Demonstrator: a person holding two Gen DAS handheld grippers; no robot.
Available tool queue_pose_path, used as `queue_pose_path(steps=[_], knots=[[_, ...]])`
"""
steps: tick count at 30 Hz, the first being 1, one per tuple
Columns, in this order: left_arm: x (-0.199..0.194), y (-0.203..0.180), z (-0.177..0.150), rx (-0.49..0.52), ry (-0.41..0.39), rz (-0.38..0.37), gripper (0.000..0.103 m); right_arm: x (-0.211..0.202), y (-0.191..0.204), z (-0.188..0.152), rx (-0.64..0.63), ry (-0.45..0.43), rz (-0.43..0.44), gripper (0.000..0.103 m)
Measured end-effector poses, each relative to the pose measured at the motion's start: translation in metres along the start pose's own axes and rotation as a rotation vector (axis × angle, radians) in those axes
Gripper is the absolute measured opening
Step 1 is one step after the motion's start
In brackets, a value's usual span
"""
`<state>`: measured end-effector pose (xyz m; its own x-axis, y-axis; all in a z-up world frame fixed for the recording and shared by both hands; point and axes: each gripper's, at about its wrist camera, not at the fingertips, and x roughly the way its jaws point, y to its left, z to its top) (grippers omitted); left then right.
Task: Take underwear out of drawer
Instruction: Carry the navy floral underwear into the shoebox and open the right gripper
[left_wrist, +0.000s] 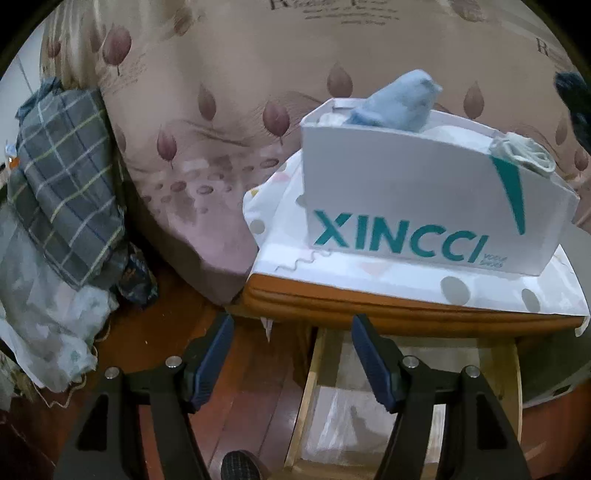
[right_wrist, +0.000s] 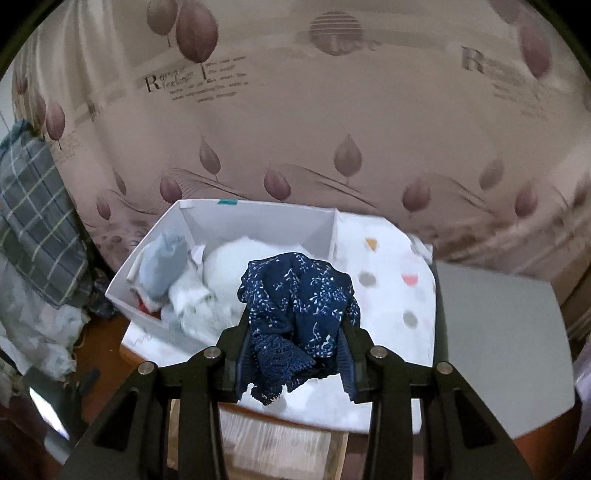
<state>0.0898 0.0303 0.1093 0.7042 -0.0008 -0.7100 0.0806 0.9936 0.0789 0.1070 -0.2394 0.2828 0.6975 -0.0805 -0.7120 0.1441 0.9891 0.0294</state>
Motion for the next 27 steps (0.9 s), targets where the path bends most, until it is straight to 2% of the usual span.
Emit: queue_pose_path(steps=[3,10,17,21,27], knots=[[0.008,0.006,-0.001,0.001,0.037,0.018,0.068,0.021,0.016,0.020,-0.026,0.014,-0.009,0.036],[0.003,0.015,0.002,-0.007,0.013,0.051,0.068,0.070,0.059,0.041,-0.102,0.058,-0.047,0.036],[-0.004,0.019,0.004,-0.018,0.003,0.037,0.068,0.107,0.074,0.039,-0.124,0.108,-0.074,0.037],[-0.002,0.019,0.005,-0.017,0.014,0.032,0.068,0.126,0.077,0.033,-0.111,0.146,-0.058,0.037],[-0.001,0.016,0.005,-0.013,0.021,0.020,0.068,0.150,0.080,0.023,-0.093,0.176,-0.056,0.042]])
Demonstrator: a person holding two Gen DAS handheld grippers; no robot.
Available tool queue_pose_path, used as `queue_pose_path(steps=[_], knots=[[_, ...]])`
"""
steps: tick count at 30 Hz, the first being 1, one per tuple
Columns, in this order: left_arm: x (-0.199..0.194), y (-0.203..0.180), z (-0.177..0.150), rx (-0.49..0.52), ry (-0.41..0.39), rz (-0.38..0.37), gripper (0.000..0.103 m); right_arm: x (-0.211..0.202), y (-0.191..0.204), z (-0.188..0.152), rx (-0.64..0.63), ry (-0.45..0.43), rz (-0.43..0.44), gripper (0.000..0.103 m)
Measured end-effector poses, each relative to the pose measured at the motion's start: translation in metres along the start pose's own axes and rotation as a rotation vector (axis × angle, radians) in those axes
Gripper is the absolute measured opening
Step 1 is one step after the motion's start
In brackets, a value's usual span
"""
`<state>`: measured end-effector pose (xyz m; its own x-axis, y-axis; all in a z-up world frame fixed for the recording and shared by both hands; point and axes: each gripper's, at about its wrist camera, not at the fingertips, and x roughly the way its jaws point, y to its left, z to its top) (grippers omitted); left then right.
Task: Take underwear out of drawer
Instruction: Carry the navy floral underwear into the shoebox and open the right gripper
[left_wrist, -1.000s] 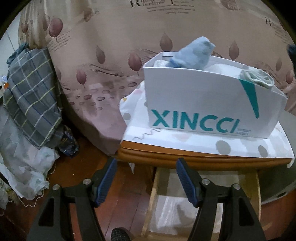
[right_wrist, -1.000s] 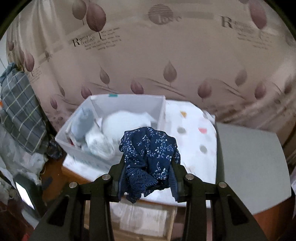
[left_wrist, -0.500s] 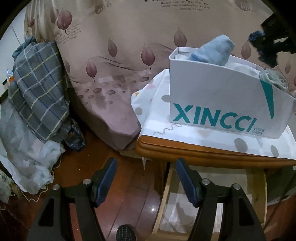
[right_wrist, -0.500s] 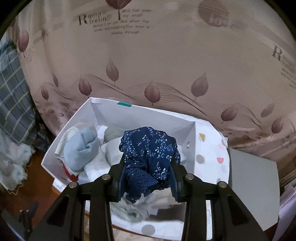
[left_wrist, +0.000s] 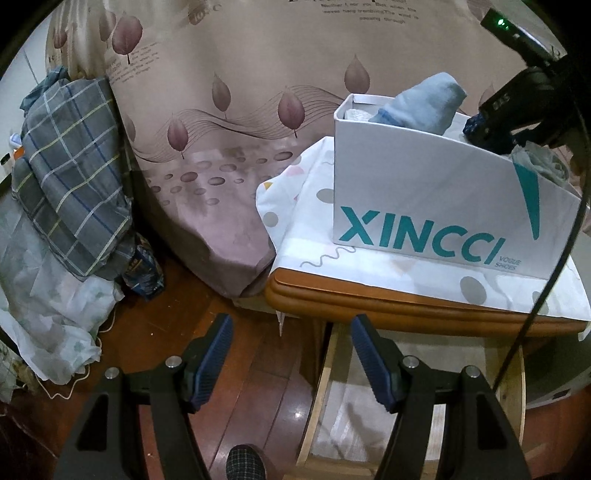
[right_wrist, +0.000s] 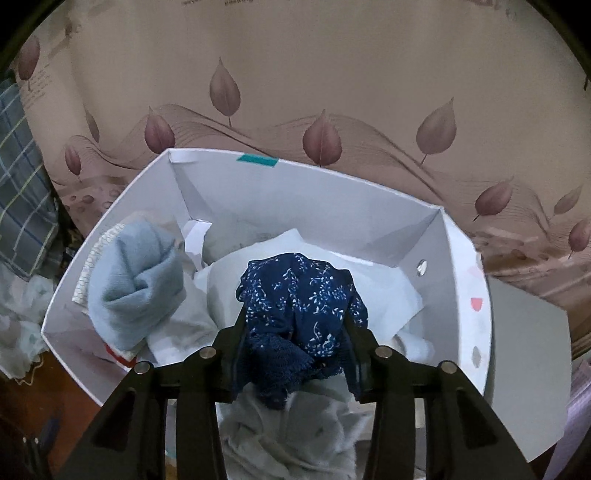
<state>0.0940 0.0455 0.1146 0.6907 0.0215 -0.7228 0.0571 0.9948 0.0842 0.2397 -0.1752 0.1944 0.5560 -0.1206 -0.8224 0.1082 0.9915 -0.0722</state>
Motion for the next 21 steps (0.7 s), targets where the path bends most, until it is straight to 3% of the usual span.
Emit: queue_pose_path(steps=[5,12,17,21], knots=[[0.003,-0.003,-0.001,-0.005,0.014,-0.011,0.068,0.007,0.006,-0.005,-0.026,-0.010,-0.026,0.050],[0.001,-0.007,0.000,0.000,0.015,-0.039,0.068,0.003,0.016,-0.006,-0.057,-0.025,-0.040,0.081],[0.003,-0.008,-0.003,-0.001,0.035,-0.052,0.068,-0.012,0.016,-0.002,-0.053,-0.043,-0.053,0.085],[0.004,-0.010,-0.003,0.008,0.035,-0.050,0.068,-0.033,0.013,-0.001,-0.044,-0.080,-0.053,0.096]])
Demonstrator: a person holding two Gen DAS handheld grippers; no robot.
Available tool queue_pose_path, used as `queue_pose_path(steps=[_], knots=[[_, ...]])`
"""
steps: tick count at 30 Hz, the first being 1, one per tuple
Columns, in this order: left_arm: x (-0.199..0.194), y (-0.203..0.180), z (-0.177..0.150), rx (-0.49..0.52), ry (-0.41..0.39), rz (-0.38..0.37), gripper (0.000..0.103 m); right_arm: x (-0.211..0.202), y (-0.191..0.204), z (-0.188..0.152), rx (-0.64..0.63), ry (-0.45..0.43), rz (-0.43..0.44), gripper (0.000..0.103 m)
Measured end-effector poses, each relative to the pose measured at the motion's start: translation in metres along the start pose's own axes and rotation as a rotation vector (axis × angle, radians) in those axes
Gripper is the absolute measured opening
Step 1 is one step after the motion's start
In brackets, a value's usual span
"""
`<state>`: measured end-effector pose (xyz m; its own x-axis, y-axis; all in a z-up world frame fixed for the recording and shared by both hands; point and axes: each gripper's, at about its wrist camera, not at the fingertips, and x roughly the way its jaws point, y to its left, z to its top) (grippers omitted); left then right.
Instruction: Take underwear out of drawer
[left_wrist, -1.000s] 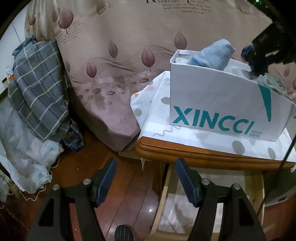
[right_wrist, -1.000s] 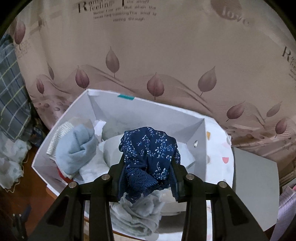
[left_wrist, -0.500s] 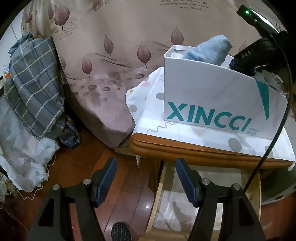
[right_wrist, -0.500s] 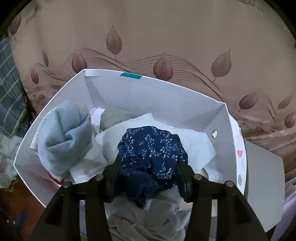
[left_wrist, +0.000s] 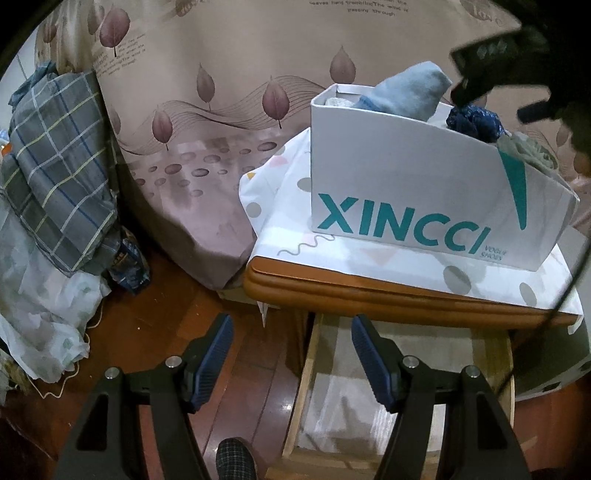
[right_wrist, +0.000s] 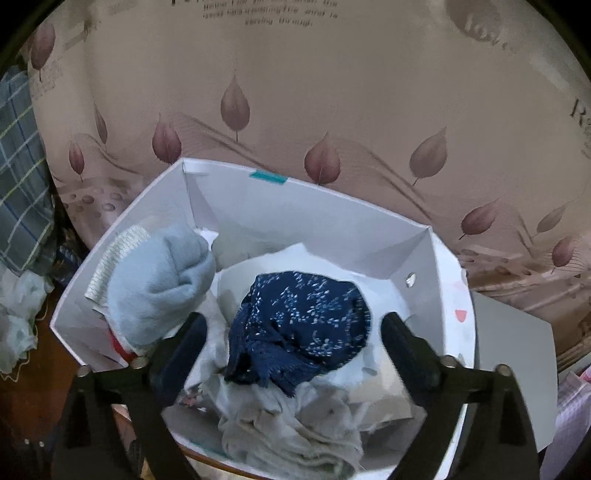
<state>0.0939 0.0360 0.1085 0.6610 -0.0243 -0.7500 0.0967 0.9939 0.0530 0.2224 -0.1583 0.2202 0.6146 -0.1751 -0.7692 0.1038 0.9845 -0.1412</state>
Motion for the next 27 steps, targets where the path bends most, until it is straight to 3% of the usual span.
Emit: queue_pose_path(steps=[6,14,20,27], knots=[[-0.002,-0.006,-0.001,0.010,-0.002,-0.021,0.068,-0.050,-0.009,-0.021,-0.015,-0.092,-0.015,0.101],[-0.001,-0.026,-0.005,0.048,0.003,-0.052,0.068,-0.085,-0.030,-0.105,0.041,-0.151,0.025,0.101],[0.000,-0.045,-0.011,0.097,0.003,-0.062,0.068,-0.050,-0.041,-0.194,0.141,-0.092,0.000,0.101],[0.006,-0.056,-0.017,0.105,0.012,-0.058,0.068,-0.012,-0.031,-0.238,0.092,-0.025,0.003,0.101]])
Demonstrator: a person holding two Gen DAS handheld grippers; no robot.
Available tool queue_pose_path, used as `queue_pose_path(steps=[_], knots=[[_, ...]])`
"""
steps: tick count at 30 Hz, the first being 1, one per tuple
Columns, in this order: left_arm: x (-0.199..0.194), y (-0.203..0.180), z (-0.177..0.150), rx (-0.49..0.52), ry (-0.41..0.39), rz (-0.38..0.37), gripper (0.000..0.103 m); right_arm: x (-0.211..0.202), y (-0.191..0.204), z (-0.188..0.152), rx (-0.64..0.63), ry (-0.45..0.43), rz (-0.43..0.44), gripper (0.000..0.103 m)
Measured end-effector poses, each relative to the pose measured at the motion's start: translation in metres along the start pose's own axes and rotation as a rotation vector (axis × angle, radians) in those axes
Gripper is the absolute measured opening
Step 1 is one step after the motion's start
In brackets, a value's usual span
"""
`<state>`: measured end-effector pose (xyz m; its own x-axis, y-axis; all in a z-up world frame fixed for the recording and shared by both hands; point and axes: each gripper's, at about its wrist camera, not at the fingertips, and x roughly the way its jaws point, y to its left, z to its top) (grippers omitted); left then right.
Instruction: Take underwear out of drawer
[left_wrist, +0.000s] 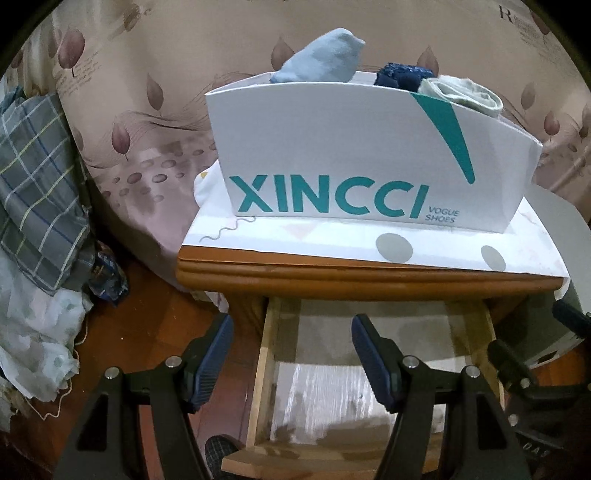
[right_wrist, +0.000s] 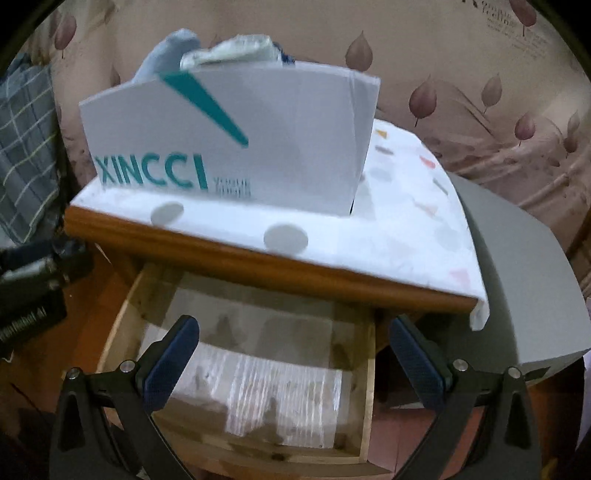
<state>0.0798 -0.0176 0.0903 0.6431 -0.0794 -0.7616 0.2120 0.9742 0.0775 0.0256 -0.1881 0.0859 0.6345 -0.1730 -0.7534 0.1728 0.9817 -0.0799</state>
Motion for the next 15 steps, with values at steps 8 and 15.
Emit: queue_pose_path(steps=[8,15], knots=[[0.010,-0.008,-0.008,0.030,0.024,0.037,0.068,0.010,0.000,-0.006,-0.015,0.035,-0.008,0.101],[0.018,-0.014,-0.014,0.051,0.044,0.045,0.068,0.016,0.000,-0.012,-0.008,0.070,0.011,0.101]])
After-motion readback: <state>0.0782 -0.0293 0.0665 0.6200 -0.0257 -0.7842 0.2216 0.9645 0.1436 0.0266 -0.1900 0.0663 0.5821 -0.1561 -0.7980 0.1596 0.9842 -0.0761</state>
